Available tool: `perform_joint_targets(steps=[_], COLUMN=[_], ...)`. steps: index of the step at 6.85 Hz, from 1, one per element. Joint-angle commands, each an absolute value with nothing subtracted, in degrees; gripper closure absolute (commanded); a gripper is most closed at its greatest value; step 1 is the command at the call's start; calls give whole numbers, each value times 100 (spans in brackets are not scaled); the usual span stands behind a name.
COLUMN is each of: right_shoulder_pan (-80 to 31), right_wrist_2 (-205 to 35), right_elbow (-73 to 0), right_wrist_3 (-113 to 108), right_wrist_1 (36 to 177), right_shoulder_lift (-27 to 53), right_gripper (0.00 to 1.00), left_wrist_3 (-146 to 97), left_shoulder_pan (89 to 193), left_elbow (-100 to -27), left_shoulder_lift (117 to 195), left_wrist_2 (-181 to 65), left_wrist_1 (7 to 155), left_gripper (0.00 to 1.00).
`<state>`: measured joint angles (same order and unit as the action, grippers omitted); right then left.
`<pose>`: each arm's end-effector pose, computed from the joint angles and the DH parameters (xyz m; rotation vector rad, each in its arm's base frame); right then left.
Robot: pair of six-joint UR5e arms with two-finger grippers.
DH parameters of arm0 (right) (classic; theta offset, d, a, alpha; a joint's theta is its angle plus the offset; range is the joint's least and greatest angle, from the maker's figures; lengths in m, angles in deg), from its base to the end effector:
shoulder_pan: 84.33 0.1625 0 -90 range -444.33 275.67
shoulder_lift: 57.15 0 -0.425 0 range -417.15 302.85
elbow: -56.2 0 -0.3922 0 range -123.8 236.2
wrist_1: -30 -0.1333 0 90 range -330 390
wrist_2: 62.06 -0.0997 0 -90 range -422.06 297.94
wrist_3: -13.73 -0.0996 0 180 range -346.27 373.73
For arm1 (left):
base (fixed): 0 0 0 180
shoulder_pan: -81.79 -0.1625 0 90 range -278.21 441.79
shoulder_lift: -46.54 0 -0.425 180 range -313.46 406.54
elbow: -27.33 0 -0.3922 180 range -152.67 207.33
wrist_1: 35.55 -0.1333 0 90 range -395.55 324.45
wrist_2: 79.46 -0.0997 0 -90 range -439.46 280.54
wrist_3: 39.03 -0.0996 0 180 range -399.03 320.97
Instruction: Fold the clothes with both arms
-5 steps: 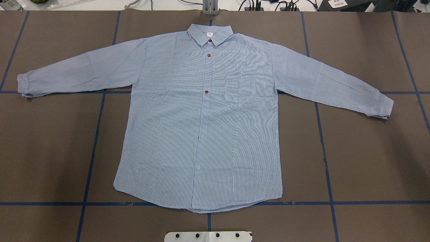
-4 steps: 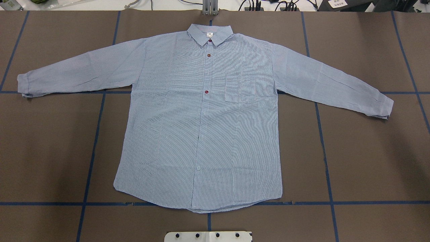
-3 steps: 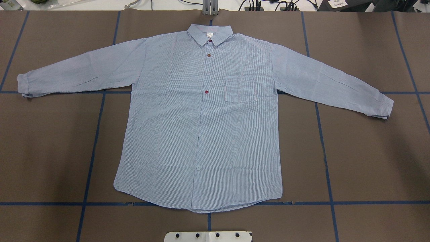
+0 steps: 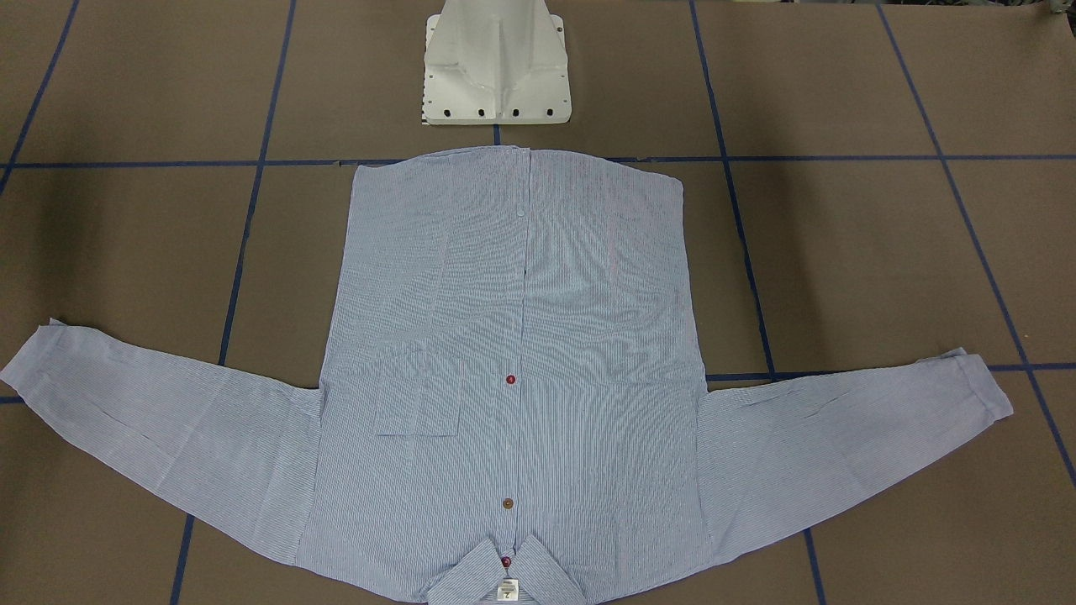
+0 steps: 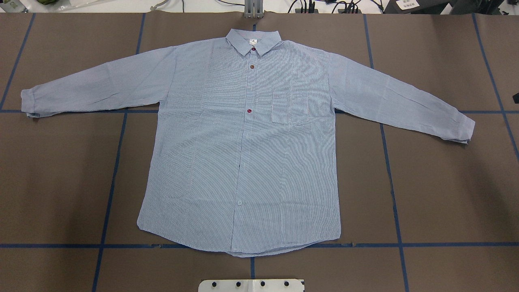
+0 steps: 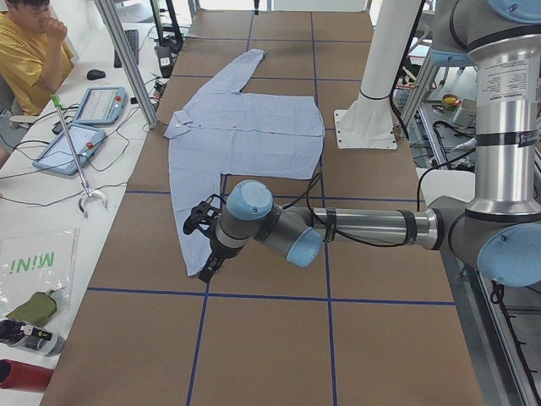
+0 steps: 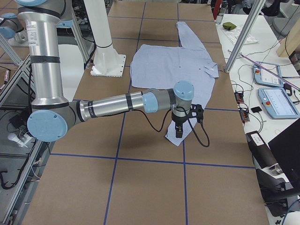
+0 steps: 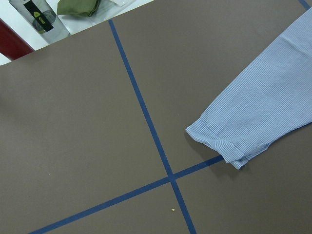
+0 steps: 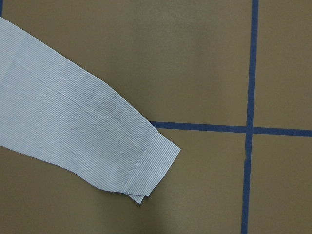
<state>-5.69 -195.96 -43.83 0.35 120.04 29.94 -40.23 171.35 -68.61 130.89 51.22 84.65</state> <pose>-0.0389 -0.5195 0.5468 0.0456 -0.7909 -0.0529 -0.0647 -0.4751 0.5980 0.5142 0.6898 0.2157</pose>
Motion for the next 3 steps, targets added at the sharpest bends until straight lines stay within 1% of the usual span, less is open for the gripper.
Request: perform_joint_targets(steps=[1,2,3], right_shoulder_pan=[-1145,-1574,-1717], right_wrist_2=[-19531,-19513,-19504], right_elbow=[-4356,-4329,-4172], right_wrist_3=[-7,-16,-529], right_wrist_1=[12000,11991,11982], right_shoulder_lift=[2986,2943,2864], right_gripper=[0,0,0], left_wrist_3=[-4026,-4026,-3974], left_shoulder_pan=[17135,17135,17126], left_elbow=[-6856,-6864,-6864], left_shoulder_lift=[13083,13083,13083], left_wrist_2=[5115,5115,5106], left_wrist_1=[8468,8477,8477], left_gripper=[0,0,0])
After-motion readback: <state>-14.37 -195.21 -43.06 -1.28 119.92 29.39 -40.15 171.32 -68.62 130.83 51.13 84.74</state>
